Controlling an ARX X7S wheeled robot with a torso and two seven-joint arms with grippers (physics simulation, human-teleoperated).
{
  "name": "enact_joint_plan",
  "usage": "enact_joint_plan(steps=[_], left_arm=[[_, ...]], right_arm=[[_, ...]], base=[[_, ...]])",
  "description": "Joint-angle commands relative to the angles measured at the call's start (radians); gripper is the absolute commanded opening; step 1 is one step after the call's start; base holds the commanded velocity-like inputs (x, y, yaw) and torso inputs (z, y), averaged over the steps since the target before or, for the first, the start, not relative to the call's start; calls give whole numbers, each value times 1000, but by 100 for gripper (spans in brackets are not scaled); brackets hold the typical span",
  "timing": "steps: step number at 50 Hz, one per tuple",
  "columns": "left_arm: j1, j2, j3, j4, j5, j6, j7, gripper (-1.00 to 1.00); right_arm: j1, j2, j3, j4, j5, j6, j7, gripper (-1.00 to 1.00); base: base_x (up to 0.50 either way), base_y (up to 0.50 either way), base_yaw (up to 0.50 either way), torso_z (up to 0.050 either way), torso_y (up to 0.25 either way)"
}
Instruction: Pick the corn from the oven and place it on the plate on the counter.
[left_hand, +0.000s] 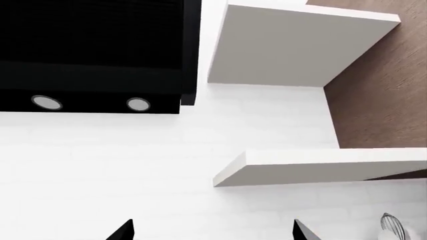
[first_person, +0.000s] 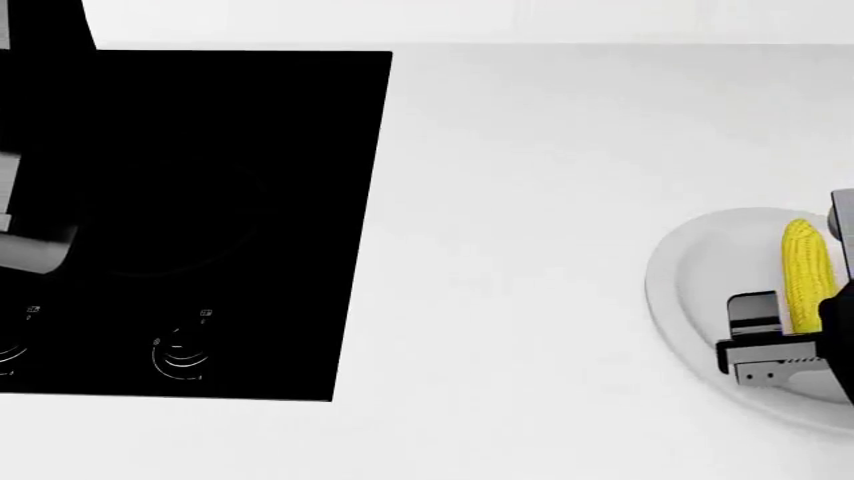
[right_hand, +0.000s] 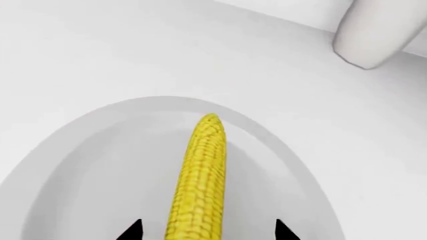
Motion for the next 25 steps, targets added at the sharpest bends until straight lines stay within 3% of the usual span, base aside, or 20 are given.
enact_joint_plan(steps=[1,25], left_arm=[[0,-1,2,3,-1,2,-3,100],[-16,3,6,4,-18,-1,-14,100]], right_arm=[[-1,-7,-1,7,-9,1,-14,100],[114,-60,50,35,-23,7,-40,100]], base=[[0,0,0,0,0],[0,0,0,0,0]])
